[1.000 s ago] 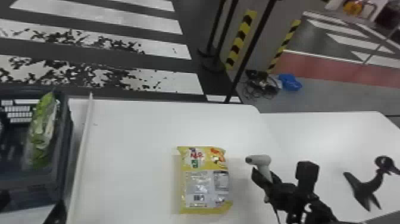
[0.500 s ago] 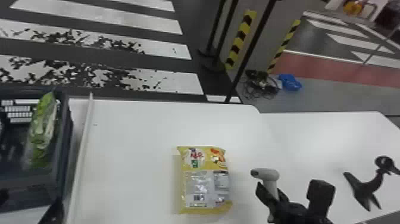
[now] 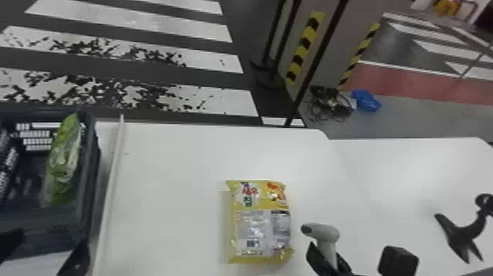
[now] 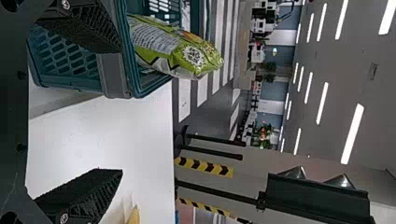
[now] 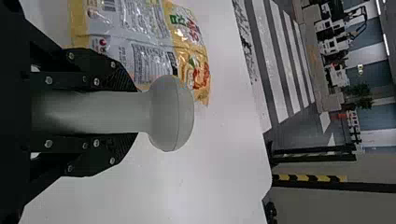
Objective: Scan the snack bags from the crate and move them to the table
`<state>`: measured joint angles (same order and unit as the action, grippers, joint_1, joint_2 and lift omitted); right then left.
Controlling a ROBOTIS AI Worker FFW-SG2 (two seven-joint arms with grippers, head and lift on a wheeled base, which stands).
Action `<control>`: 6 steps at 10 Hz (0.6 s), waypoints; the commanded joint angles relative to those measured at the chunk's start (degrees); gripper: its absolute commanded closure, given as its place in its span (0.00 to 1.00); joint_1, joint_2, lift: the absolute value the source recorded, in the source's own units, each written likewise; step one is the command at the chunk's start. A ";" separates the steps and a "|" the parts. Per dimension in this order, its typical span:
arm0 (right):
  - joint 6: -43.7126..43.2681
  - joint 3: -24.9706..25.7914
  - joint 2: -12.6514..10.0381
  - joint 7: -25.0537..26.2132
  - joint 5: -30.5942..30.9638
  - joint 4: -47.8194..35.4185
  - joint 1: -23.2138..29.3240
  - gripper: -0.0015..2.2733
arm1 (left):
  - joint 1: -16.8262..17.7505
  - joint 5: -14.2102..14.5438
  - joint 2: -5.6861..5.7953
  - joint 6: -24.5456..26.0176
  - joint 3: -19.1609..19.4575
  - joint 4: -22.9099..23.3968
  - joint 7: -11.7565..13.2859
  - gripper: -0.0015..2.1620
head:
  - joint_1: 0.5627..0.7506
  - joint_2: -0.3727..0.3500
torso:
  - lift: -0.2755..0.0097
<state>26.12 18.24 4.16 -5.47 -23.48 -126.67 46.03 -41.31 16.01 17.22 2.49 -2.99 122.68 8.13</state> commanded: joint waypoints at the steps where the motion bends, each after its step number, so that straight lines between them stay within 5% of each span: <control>1: -2.08 -4.35 -0.38 0.98 1.25 -1.12 2.04 0.99 | 0.00 0.16 0.01 -0.42 0.09 -0.07 0.13 0.04 | 0.70 0.12 | 0.63; 6: -10.17 -16.57 -0.73 8.54 7.84 -3.85 6.09 0.99 | 0.00 0.33 -0.08 -1.30 0.00 -0.68 0.66 0.04 | 0.70 0.31 | 0.63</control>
<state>17.19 3.48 3.43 2.78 -16.73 -130.38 51.64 -41.31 16.38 17.14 1.35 -2.95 122.01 8.80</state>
